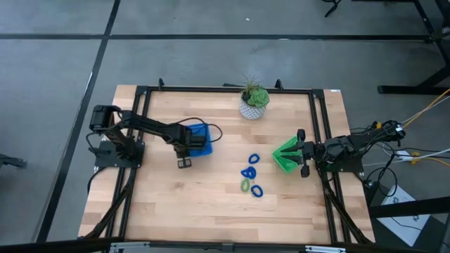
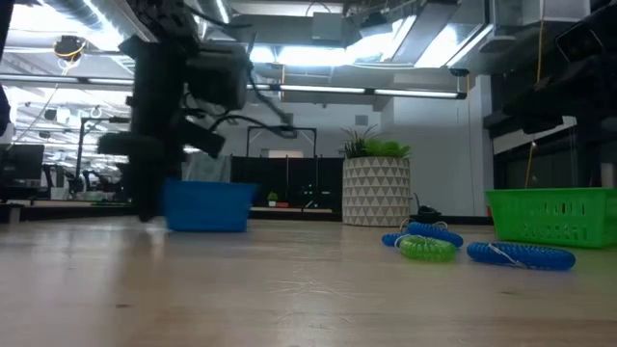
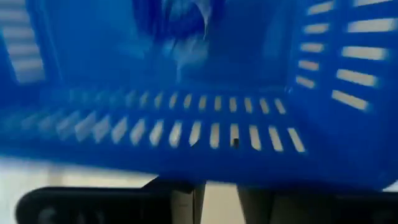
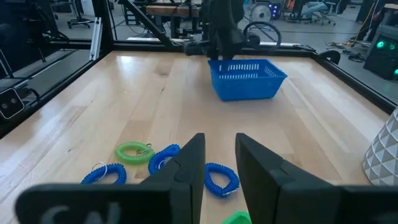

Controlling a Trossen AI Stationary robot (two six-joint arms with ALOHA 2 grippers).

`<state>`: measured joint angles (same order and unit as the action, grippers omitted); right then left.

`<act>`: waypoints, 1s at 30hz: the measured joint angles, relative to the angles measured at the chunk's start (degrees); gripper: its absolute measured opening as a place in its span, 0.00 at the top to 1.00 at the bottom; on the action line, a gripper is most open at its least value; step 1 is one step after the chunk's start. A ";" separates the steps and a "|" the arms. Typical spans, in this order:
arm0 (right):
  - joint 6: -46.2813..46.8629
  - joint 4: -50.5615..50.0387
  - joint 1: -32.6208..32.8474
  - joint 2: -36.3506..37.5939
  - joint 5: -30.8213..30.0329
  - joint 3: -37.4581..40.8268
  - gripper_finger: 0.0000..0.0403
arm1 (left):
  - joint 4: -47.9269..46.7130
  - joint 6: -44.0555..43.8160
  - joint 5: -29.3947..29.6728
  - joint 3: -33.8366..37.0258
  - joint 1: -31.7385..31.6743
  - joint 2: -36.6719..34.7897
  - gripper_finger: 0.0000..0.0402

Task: Sort items
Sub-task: Move the blue bin to the top center of the table, then put the blue spring keychain into the blue bin

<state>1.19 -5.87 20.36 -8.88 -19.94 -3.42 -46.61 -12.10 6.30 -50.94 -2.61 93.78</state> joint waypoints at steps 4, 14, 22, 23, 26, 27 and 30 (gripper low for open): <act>0.00 0.00 0.00 0.00 0.00 0.00 0.78 | 8.80 2.67 1.73 0.00 -0.88 -0.28 0.86; -0.01 -0.01 0.01 0.00 0.00 0.00 0.78 | 30.10 16.49 9.01 0.00 -4.04 -0.28 0.91; 0.00 0.00 0.02 0.00 0.00 0.00 0.78 | 46.05 19.54 -2.05 0.04 -6.33 1.71 0.93; 0.00 0.00 0.02 0.00 0.00 0.00 0.78 | 47.97 18.71 -3.90 0.00 -6.26 1.79 0.93; 0.00 0.00 0.02 0.00 0.00 0.00 0.78 | 50.50 16.44 -10.14 -1.15 -5.01 1.77 0.93; -0.02 0.00 0.02 0.00 0.00 0.00 0.78 | 51.32 16.36 -12.25 -1.71 -4.37 1.73 0.93; 0.00 -0.01 0.02 0.00 0.00 0.00 0.78 | 52.45 18.41 -17.58 -3.65 -1.57 1.62 0.93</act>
<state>1.19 -5.88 20.38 -8.88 -19.94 -3.42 5.84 6.31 -11.27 -54.59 -4.18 95.39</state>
